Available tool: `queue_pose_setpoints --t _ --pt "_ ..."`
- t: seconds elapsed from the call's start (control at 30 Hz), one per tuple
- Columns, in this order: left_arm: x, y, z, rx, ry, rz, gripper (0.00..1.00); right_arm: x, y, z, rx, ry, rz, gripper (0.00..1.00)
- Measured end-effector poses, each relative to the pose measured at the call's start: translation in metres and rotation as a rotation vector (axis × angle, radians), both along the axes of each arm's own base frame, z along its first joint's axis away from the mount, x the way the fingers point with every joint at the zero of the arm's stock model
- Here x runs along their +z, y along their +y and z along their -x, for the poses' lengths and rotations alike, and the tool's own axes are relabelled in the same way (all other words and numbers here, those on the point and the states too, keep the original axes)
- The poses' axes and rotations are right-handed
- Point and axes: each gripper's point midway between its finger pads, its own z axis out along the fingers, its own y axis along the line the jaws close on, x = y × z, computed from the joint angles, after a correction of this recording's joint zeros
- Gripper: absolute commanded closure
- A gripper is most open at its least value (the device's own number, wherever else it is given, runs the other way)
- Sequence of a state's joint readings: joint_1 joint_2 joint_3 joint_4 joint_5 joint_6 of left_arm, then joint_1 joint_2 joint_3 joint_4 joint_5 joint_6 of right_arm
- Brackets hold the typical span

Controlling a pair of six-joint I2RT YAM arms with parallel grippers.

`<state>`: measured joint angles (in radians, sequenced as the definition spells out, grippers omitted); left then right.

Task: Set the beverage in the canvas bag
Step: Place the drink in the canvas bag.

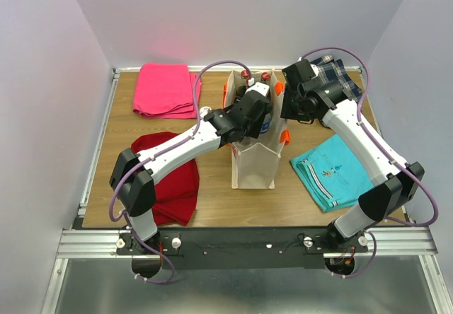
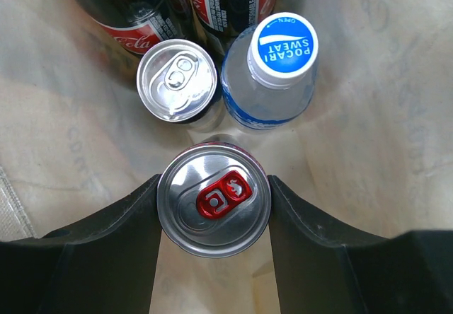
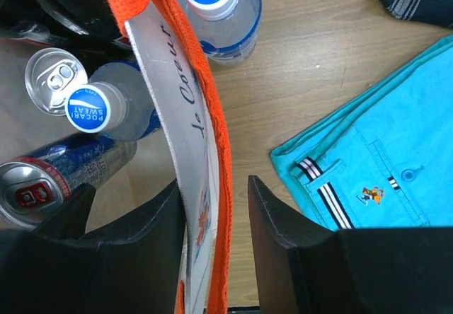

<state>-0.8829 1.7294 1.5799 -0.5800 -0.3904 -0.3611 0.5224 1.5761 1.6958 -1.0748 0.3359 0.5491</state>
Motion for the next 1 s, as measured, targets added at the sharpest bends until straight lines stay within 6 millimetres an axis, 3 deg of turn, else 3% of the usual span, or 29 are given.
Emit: queue_pose_setpoints --t 0.4,0.57,1.0 --pt "-0.005 0.011 -0.014 0.064 0.015 0.026 1.00 0.000 0.000 0.000 -0.003 0.001 -0.003 0.53" --pt "-0.017 0.020 -0.021 0.088 0.039 0.029 1.00 0.000 0.000 0.000 -0.003 0.001 -0.002 0.53" --pt "-0.042 0.009 -0.023 0.056 0.083 0.029 1.00 -0.003 0.001 -0.001 0.000 0.009 0.005 0.53"
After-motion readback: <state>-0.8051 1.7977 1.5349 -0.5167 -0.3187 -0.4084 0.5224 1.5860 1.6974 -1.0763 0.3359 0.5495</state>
